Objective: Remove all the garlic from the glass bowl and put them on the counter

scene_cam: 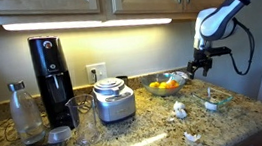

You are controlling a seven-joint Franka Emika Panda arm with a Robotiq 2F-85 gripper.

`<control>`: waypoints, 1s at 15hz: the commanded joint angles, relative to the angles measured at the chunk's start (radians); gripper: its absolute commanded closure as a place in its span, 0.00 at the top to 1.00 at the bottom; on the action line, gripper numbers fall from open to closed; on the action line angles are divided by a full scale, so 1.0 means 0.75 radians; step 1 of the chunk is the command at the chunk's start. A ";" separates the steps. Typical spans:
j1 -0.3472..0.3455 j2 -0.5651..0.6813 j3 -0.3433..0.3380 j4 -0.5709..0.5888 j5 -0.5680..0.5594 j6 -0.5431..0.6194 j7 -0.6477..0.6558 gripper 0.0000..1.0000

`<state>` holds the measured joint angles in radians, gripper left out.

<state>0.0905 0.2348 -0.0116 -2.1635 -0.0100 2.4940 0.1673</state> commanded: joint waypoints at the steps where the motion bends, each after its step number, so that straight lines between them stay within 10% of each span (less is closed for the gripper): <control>1: -0.085 -0.135 0.046 -0.140 0.133 0.015 -0.240 1.00; 15: -0.135 -0.036 0.010 -0.310 0.038 0.166 -0.452 1.00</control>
<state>0.0196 0.2041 -0.0118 -2.3575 0.0230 2.5526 -0.1105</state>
